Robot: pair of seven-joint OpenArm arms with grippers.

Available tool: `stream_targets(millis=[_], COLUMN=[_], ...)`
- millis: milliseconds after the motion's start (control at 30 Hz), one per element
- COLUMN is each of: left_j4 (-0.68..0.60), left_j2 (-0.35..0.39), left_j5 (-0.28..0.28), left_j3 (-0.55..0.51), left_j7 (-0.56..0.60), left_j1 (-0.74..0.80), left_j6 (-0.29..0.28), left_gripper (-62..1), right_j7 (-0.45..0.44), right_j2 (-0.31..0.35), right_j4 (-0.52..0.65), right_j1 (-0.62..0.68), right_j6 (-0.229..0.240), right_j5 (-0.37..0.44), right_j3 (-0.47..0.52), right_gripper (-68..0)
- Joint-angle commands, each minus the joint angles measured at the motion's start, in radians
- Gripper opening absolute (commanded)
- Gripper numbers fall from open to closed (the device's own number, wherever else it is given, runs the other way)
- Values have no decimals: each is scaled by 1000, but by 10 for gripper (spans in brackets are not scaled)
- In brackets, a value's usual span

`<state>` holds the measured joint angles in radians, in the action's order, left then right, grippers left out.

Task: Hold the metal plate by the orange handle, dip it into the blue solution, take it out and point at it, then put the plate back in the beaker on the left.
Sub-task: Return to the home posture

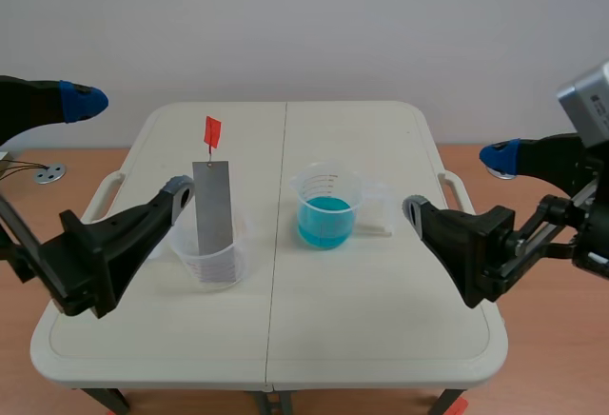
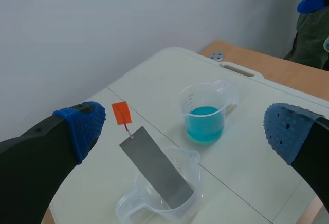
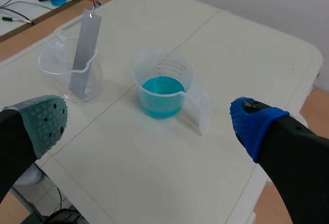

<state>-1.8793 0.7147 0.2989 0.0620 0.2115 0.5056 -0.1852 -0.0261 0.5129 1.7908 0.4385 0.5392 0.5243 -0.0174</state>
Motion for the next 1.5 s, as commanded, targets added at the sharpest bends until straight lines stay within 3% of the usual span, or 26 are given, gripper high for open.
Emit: stream_targets(millis=[0,267,1467], left_j4=[-21,-21,-20], left_j2=[3,4,3], left_j5=[8,8,8], left_j3=[-3,-2,-2], left_j7=[12,-106,-104], left_j1=[-8,-8,-7], left_j6=[2,2,2], left_gripper=[14,14,14], right_j7=[-24,-14,9], right_j2=[13,13,13], right_j4=[31,31,31], right_j1=[1,2,2], right_j6=[1,1,1], right_j5=[12,11,11], right_j3=[14,15,14], right_gripper=[-10,-10,-10])
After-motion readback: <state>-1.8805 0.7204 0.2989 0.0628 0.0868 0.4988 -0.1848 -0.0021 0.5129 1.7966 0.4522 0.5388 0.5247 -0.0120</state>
